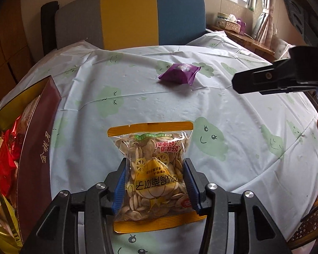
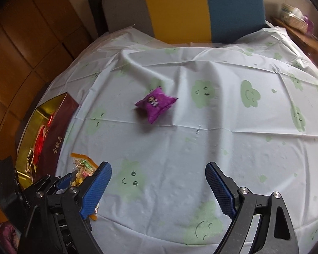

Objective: Organize snacks
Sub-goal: 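Grasp the purple candy pack with the right tool while the left tool holds the seed bag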

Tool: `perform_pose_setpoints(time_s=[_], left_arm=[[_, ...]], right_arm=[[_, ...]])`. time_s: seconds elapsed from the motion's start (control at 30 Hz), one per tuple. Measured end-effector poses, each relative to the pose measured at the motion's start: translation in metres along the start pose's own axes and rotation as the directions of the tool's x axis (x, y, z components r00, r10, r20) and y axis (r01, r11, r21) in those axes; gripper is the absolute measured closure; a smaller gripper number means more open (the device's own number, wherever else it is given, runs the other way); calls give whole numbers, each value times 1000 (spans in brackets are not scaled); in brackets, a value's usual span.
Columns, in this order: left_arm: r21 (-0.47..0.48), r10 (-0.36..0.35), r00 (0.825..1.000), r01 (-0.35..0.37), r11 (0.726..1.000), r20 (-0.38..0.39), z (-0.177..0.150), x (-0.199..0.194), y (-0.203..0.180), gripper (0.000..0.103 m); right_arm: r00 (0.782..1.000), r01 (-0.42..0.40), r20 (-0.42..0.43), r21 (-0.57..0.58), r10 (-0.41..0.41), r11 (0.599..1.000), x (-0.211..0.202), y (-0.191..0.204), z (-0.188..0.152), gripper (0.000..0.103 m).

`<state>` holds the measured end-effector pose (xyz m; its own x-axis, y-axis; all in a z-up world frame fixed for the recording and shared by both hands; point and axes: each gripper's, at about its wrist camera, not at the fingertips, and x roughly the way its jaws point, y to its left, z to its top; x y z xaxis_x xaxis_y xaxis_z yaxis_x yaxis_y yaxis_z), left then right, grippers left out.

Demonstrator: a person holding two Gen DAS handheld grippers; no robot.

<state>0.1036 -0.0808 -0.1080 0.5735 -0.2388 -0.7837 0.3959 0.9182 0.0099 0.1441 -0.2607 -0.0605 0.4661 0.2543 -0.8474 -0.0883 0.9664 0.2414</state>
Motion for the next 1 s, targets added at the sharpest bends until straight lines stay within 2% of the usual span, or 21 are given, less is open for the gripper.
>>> perform_pose_setpoints(time_s=[0.23,0.43,0.63,0.67,0.7,0.73,0.77,0.9,1.0], left_arm=[[-3,1,998,-1,1000,57,-11,-3,-4,51],[-15,-19,998,20,1000,65,-12,-2,-1,51],[-12,-15,997,16,1000,72,-13,0,-1,50],[-12,-15,997,16,1000,73,-14,-1,-1,50],[-11,-15,997,15,1000,73,-14,-1,-2,50],[-9,-13,997,14,1000,73,-14,-1,-2,50],[-8,-12,997,13,1000,73,-14,-1,-3,50],[-3,-9,997,9,1000,79,-15,-1,-4,49],[-3,-9,997,9,1000,81,-15,-1,-4,49]], right_arm=[[997,70,-5,-198,-72,978,24,29,50,13],[977,165,-58,-397,-204,903,74,51,84,13],[954,187,-114,-499,-278,846,109,54,92,14],[951,188,-121,-506,-285,842,113,53,92,15],[950,184,-129,-501,-284,846,116,51,91,26],[952,169,-143,-488,-269,856,117,49,91,40],[960,134,-159,-465,-231,875,115,47,90,61],[969,104,-152,-459,-193,882,102,46,74,63],[969,78,-177,-437,-171,896,88,42,47,62]])
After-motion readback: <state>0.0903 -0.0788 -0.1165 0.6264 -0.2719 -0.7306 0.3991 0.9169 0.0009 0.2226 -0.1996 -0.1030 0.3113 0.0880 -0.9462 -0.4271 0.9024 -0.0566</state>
